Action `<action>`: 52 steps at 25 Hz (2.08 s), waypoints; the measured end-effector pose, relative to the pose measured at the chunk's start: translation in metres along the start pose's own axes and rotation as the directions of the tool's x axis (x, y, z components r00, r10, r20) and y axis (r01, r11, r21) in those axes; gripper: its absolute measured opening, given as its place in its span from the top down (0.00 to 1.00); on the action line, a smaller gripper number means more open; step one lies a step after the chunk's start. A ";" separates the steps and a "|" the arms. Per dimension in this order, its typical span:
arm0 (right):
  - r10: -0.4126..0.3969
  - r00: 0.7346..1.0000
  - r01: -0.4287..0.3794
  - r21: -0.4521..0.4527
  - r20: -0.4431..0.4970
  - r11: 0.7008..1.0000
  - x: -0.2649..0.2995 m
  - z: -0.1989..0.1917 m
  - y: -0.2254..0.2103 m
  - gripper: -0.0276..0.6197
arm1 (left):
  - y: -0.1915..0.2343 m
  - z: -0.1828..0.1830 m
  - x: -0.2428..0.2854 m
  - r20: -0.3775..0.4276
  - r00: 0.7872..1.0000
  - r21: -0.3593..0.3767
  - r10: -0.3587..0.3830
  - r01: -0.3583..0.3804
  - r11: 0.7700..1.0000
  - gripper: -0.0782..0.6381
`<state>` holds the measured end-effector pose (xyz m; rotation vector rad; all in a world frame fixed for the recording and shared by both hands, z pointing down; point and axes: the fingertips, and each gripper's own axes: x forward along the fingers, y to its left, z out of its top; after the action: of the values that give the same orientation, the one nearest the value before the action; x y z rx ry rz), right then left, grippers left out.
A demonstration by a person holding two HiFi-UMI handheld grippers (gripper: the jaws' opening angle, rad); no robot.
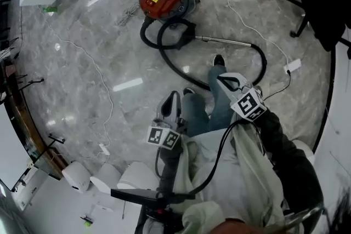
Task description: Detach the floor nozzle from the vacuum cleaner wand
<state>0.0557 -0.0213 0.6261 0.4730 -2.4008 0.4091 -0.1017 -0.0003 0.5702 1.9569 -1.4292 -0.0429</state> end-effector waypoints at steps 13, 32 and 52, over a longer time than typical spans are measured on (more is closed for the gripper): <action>-0.092 0.971 0.084 -0.047 -0.222 0.995 0.222 -0.235 -0.129 0.61 | 0.125 -0.152 0.145 -0.099 0.995 -0.072 -0.007 -0.001 0.997 0.89; -0.043 0.662 -0.269 -0.291 -0.748 0.918 0.487 -0.595 -0.215 0.64 | 0.253 -0.283 0.165 -0.054 0.982 -0.248 0.180 -0.187 0.951 0.89; 0.225 0.800 -0.528 -0.476 -0.556 0.704 0.386 -0.383 -0.021 0.82 | 0.171 -0.266 0.065 -0.129 0.979 -0.473 -0.157 0.078 0.877 0.89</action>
<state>-0.0087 0.0261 1.1642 -0.4137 -1.9787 -0.1071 -0.1076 0.0567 0.8882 1.6007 -1.0685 -0.2541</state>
